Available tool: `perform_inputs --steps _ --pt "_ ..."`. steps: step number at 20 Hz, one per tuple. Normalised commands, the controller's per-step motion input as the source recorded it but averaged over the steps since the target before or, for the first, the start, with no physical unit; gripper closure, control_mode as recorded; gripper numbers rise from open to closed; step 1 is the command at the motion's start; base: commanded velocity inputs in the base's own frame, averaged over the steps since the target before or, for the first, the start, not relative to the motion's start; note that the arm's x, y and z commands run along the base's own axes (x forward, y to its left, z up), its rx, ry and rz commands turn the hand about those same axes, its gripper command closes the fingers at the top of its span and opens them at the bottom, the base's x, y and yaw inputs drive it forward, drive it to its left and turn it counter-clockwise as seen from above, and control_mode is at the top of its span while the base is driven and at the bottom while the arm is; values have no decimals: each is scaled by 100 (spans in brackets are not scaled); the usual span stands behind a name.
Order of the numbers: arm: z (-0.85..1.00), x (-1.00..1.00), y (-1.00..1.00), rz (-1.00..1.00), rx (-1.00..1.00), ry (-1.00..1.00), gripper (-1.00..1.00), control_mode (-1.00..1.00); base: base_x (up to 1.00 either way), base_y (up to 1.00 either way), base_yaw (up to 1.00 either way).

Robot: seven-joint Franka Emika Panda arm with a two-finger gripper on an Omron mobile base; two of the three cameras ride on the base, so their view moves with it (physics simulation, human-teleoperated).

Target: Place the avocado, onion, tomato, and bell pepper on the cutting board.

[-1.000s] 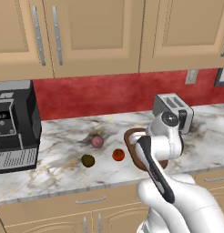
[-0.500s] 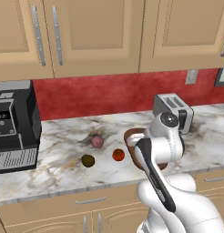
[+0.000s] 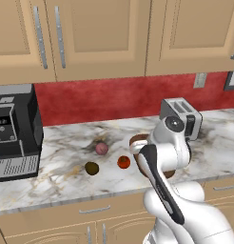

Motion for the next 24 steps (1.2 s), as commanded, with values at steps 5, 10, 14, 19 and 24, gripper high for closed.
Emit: perform_inputs --steps 5,10,14,19,24 --pt "-5 -1 24 1 3 0 -100 -100 0 0 0" --pt "-10 0 27 0 0 0 -100 -100 0 0 0" --pt "-8 5 17 0 0 0 -100 -100 0 0 0" --pt "-9 16 2 3 0 0 -100 -100 0 0 0" --pt "-11 22 4 1 0 0 -100 -100 0 0 0"
